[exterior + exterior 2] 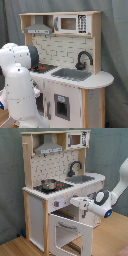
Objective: Play with the kitchen
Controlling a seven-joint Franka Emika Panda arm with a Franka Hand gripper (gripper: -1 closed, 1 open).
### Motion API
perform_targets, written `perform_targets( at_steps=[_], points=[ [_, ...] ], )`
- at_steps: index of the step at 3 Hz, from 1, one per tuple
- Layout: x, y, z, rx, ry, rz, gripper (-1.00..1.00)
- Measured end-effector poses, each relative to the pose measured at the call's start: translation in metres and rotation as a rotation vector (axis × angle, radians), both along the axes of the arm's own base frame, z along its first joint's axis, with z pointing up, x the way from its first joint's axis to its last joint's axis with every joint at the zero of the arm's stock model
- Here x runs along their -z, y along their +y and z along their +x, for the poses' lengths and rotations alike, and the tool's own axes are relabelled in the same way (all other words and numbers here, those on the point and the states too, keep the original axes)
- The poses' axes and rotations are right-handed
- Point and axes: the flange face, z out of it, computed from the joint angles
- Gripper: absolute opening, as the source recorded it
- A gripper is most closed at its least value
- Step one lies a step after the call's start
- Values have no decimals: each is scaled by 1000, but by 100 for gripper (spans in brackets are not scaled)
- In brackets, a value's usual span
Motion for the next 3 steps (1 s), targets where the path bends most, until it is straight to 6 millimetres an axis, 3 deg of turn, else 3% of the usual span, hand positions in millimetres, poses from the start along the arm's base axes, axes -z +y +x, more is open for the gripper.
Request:
perform_targets(
  at_steps=[3],
  points=[
    [2,0,0,33,-10,-332,-100]
  ],
)
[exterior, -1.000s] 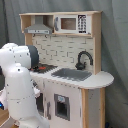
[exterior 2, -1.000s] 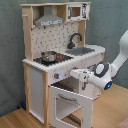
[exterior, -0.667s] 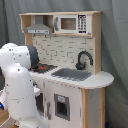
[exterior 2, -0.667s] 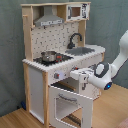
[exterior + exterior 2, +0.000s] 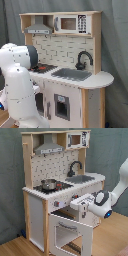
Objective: Play with the kitchen
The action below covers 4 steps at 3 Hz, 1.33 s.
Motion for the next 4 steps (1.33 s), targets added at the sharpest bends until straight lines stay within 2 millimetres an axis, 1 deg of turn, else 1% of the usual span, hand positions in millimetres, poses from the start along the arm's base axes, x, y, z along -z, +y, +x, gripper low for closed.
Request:
perform_targets(
  at_steps=[1,2,3,4],
  points=[
    [-2,0,-1,-6,29,118,-100],
    [-2,0,-1,-7,37,132,-100],
    [-1,-1,-1,-6,42,138,100],
    [6,-1,-5,-9,101,196,100]
  ],
)
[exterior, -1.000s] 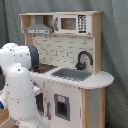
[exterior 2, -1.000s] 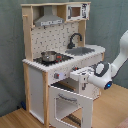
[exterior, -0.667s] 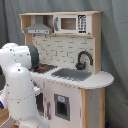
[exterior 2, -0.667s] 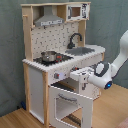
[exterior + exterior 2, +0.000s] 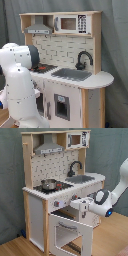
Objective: Play with the kitchen
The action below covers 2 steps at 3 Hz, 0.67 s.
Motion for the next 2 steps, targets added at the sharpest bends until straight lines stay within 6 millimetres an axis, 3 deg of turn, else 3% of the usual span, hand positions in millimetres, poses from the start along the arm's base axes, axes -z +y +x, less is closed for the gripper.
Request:
perform_targets(
  at_steps=[1,2],
  points=[
    [-30,10,-5,-28,32,57,100],
    [-47,41,-41,-114,36,76,100]
  ],
)
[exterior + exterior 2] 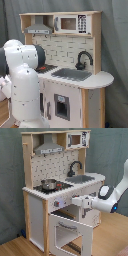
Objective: Play with the kitchen
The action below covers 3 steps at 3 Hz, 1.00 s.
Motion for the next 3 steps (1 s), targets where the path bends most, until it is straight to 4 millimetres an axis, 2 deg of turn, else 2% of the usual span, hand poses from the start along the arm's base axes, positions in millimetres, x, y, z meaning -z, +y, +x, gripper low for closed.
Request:
perform_targets(
  at_steps=[1,2,3],
  points=[
    [-34,39,-21,-68,-45,65,100],
    [-59,77,-51,-146,-76,132,100],
    [-65,106,-73,-202,-87,199,100]
  ],
)
